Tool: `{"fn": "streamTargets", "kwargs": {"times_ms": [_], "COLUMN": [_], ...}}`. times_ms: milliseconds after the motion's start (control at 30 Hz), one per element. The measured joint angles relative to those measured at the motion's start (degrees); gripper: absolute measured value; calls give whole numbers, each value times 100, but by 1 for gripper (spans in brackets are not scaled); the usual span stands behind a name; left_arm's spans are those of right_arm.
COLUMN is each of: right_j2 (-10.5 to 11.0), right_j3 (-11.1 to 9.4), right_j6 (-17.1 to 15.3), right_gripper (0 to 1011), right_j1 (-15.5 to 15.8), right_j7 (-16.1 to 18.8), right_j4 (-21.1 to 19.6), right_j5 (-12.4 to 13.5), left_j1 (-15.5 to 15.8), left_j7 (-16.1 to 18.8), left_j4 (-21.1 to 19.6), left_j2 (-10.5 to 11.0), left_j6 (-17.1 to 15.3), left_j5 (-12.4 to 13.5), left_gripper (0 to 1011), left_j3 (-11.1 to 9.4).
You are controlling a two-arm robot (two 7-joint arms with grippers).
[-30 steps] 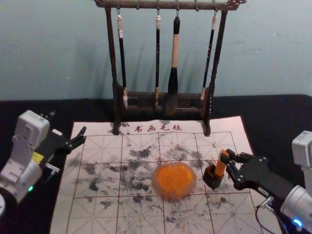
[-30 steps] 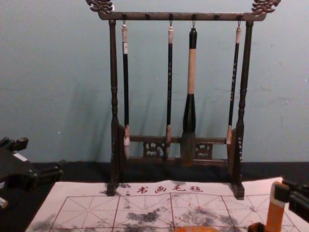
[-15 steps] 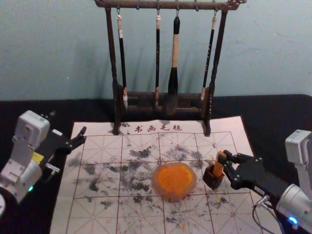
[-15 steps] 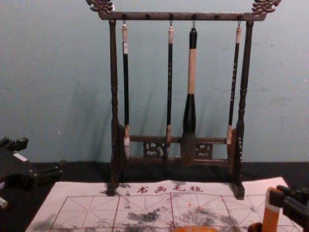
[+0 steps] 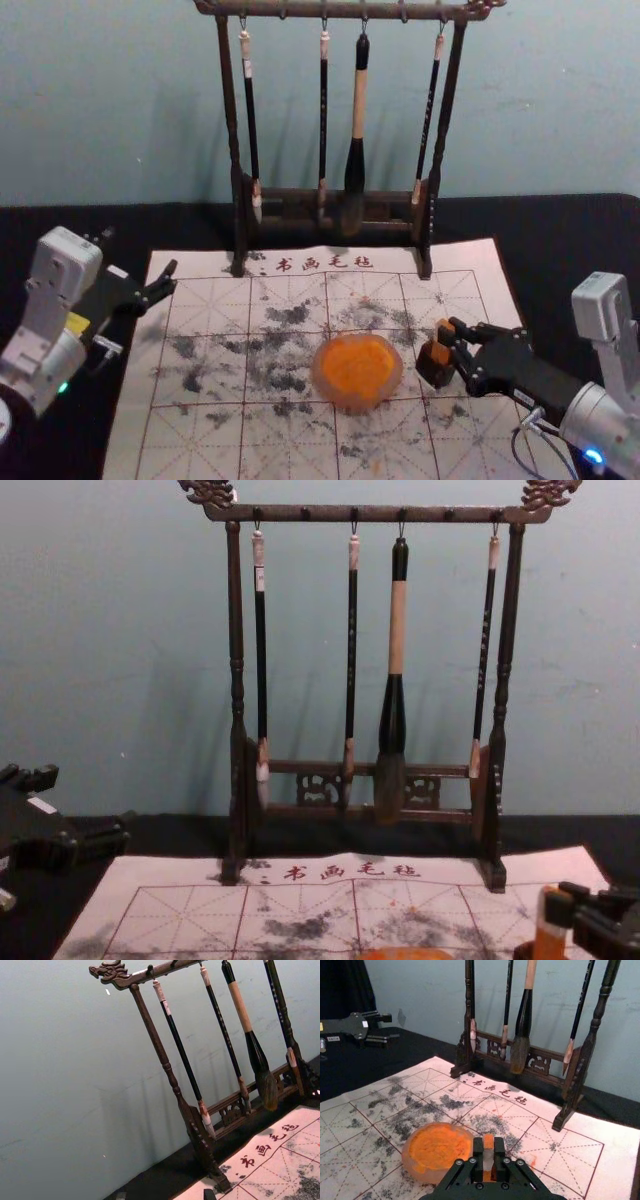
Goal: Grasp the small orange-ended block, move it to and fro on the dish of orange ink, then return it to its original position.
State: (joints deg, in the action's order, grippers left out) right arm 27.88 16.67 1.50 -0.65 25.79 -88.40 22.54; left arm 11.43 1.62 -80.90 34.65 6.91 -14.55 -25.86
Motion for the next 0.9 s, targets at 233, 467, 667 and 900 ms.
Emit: {"fn": "streamTargets", "kwargs": {"times_ms": [233,467,667,900], "right_j2": [-24,-39,-41,-45], "right_j3": [81,148,180,196], "right_j6": [0,0,0,38], "right_gripper": [81,81,81,81], "right_j1": [-84,-137,-164,-165], "right_j7": [17,45,50,-7], "right_j4": [118,208,253,263], "right_j5": [-69,-116,-150,-259], "left_j1": [0,0,0,0], "left_j7": [0,0,0,0], "left_j4": [0,0,0,0], "left_j2": [0,0,0,0], "left_j6": [0,0,0,0], "left_j5": [0,0,0,0], "left_gripper": [1001,1001,1001,1001], "left_j3": [0,0,0,0]}}
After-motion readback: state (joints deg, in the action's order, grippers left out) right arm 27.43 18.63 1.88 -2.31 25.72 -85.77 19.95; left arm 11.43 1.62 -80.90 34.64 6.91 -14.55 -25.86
